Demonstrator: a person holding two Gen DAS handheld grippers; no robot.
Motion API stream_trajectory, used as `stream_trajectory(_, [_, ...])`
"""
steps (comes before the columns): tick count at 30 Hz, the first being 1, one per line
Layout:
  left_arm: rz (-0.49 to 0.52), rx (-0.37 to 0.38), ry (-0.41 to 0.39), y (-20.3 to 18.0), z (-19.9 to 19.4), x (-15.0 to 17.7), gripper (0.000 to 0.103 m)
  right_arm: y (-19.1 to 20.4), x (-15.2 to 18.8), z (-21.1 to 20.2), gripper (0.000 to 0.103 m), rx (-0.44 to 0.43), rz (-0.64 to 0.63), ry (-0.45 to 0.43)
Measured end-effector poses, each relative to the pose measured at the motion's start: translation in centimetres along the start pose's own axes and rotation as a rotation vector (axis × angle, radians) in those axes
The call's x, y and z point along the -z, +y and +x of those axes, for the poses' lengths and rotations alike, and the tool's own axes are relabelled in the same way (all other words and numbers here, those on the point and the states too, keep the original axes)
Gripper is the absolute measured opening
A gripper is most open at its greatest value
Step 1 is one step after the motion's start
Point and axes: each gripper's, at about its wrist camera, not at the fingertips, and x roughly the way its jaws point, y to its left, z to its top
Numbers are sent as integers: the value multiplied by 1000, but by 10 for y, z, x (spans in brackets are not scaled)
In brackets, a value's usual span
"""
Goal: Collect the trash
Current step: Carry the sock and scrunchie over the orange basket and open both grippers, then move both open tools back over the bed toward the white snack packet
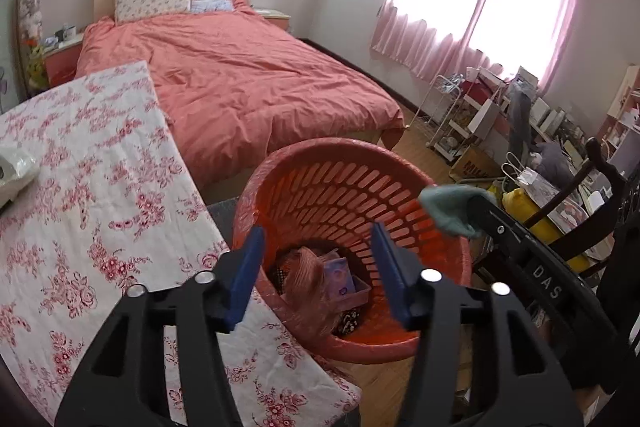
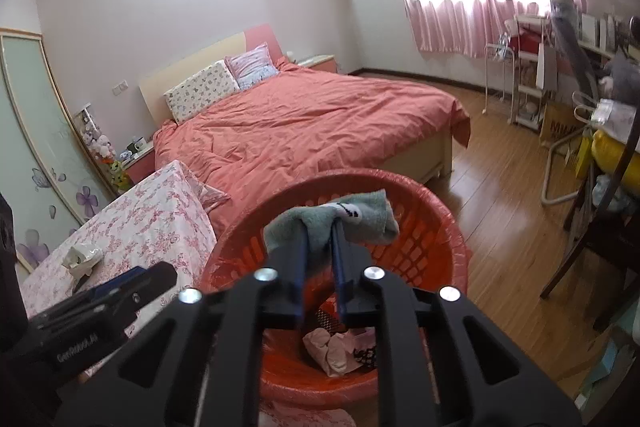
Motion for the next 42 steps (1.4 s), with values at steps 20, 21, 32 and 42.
stream_trajectory(20, [-70, -258, -36, 98, -54, 20, 70, 63, 19, 7, 44, -45, -118, 81])
stream_trajectory(21, [-81, -271, -41, 105, -59, 21, 71, 72, 19, 7, 44, -57, -134, 86])
stream_trajectory(32, [-193, -466, -108, 193, -121, 40, 79, 198, 37, 21, 44, -220, -310, 155])
stream_trajectory(42, [-262, -580, -145, 258, -168, 54, 86, 322, 62, 61, 44, -355, -355, 267])
